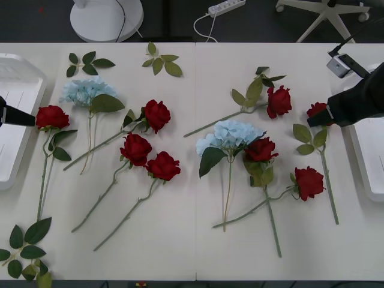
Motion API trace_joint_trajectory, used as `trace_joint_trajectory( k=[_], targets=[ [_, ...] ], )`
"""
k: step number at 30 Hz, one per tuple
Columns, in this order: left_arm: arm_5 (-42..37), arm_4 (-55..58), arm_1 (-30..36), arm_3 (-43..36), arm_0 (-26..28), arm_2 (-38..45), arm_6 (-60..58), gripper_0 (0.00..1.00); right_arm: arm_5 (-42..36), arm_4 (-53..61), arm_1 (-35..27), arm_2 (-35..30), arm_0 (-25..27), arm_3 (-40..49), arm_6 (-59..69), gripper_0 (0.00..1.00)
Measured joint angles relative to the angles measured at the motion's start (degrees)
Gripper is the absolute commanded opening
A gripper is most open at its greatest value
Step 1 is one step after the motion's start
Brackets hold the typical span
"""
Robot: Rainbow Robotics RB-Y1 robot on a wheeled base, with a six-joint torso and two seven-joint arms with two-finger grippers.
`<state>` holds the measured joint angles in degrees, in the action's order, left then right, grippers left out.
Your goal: Place the red flowers into the right box and the blue flowers into the left box. If a person shows an open palm, hand one flower to the person first, then continue sorting.
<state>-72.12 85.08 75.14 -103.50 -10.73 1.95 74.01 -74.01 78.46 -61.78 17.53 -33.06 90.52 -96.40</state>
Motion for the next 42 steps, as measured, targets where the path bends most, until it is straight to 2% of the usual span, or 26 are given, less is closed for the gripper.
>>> trace_joint_trajectory(
  k=[7,14,26,37,42],
  targets=[
    [-0.09,-10.86,-0.22,-0.04,-0.26,-2.35,-3.39,1.0,1.58,-1.52,2.04,5.75,-3.29,-8.12,1.34,1.0],
    [0.98,-16.03,-1.24,3.26,-4.71,-12.28,-5.11,1.0,1.81,-3.3,7.22,6.59,-6.7,-19.04,1.34,1.0],
    [4.55,-21.15,-5.65,11.39,-13.94,-25.51,-5.11,1.0,3.19,-9.59,11.06,7.24,-7.13,-24.26,1.35,1.0],
    [9.4,-22.2,-9.01,18.9,-18.22,-32.67,-5.08,1.0,5.51,-10.51,13.9,7.37,-7.14,-29.63,1.36,1.0],
    [10.76,-22.22,-10.84,21.92,-18.47,-33.22,-5.06,1.0,8.18,-10.99,14.78,7.54,-7.17,-31.6,1.44,1.0]
  ],
)
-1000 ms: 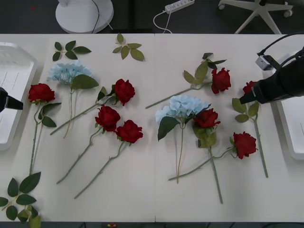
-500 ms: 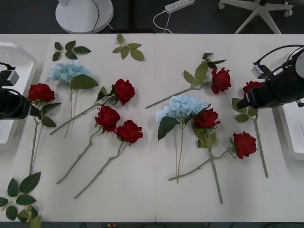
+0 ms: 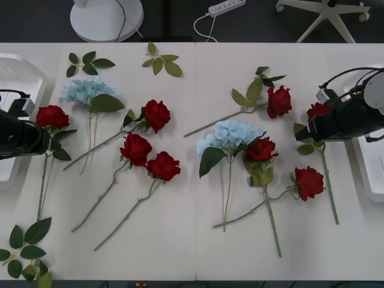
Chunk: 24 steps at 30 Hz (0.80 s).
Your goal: Place the red flowers into the right box and the blue flowers into the left box. If a person shows an open palm, hand one flower to the person first, then continue sorting.
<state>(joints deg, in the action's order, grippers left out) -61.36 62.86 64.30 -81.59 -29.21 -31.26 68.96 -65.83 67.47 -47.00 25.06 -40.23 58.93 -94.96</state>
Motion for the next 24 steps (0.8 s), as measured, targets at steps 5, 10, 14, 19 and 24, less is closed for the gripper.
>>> trace_joint_trajectory(
  k=[5,10,14,19,24],
  targets=[
    [0.74,-0.01,-1.84,2.47,0.0,0.0,0.08,1.0,1.77,-0.94,0.79,0.0,-0.01,-1.66,0.09,1.0],
    [1.34,-0.02,-2.6,3.03,0.0,-0.04,0.14,1.0,2.82,-2.05,0.81,0.0,-0.01,-1.87,0.16,1.0],
    [4.35,-0.02,-2.61,3.97,-0.01,-1.62,0.17,1.0,3.9,-4.08,0.94,0.01,-0.01,-2.08,0.19,1.0],
    [5.52,-0.02,-2.76,5.69,-0.02,-3.82,0.21,1.0,4.46,-5.79,2.23,0.01,-0.01,-3.78,0.25,1.0],
    [5.66,-0.02,-3.24,6.79,-0.02,-3.88,1.29,1.0,4.86,-6.21,3.16,0.09,-0.01,-4.61,0.3,1.0]
  ],
)
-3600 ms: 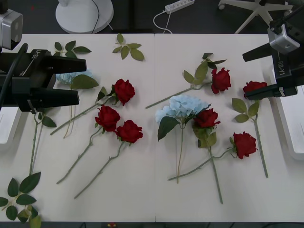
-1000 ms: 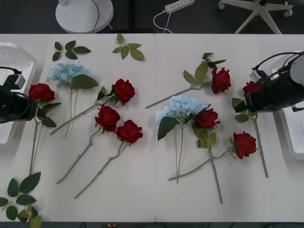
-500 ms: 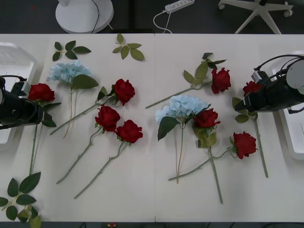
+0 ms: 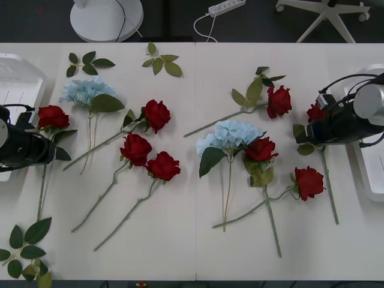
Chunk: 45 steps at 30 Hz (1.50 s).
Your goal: Place the red flowers into the right box and the blue flowers into the left box. If a person shows an open palm, hand one flower to the person first, then continue sorting.
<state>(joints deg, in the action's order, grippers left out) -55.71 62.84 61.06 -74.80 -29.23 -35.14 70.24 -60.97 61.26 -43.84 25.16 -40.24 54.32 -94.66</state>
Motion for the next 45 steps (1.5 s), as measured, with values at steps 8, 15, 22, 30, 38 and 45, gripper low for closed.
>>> trace_joint_trajectory(
  k=[8,15,22,30,38,45],
  targets=[
    [4.88,-0.18,-1.0,2.24,-0.03,-3.12,0.12,1.0,4.0,-0.98,0.72,1.43,-0.66,-1.75,0.14,1.0],
    [4.98,-1.03,-1.45,3.04,-0.03,-3.86,0.12,1.0,4.6,-1.83,1.18,3.43,-2.95,-4.92,0.14,0.54],
    [5.15,-2.81,-2.73,5.12,-0.47,-3.85,0.13,1.0,7.36,-2.91,1.16,4.88,-3.21,-5.8,0.14,0.24],
    [5.2,-2.95,-2.94,5.22,-0.72,-3.85,0.17,0.08,9.11,-2.91,1.15,7.09,-4.21,-6.18,0.14,0.0],
    [5.22,-3.57,-3.01,5.22,-0.8,-3.85,0.18,0.0,7.81,-2.17,1.15,7.36,-4.62,-6.19,0.14,0.0],
    [5.29,-3.99,-3.02,5.2,-0.81,-3.85,0.41,0.0,-3.26,6.51,1.15,7.31,-5.99,-6.32,0.14,0.0]
  ],
)
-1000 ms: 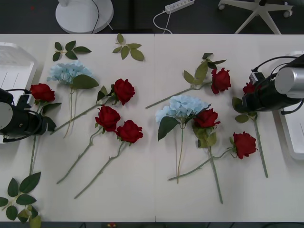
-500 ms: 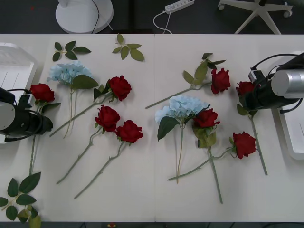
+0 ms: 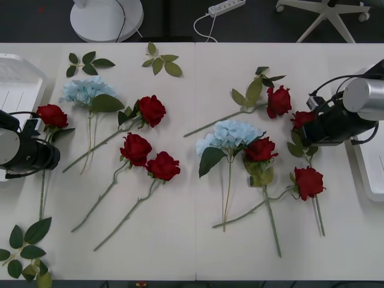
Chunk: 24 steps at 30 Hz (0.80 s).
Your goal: Place the red flowers into the right box and the blue flowers into the left box. If a person shows an open palm, hand one flower to the person first, then continue sorting.
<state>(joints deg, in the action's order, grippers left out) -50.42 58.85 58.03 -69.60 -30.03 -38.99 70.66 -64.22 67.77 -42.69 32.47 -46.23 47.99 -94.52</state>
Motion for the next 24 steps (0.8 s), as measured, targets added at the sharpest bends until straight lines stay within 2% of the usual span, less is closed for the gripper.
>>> trace_joint_trajectory(
  k=[8,17,20,24],
  targets=[
    [0.08,-0.15,1.33,-4.57,0.0,0.0,0.12,0.0,-9.06,9.25,-0.55,0.0,-5.54,-0.42,0.78,0.0],
    [-0.01,1.09,7.19,-16.6,0.42,1.03,0.12,0.0,-10.53,9.67,-5.03,0.01,-13.52,-0.48,2.51,0.0],
    [-0.05,1.7,8.39,-22.84,3.29,5.59,0.13,0.0,-10.58,6.09,-7.06,0.01,-14.75,0.04,2.49,0.0],
    [-0.08,2.53,8.51,-32.91,10.58,16.53,0.13,0.0,-10.59,0.64,-10.66,0.06,-14.92,3.16,2.4,0.0]
  ],
)
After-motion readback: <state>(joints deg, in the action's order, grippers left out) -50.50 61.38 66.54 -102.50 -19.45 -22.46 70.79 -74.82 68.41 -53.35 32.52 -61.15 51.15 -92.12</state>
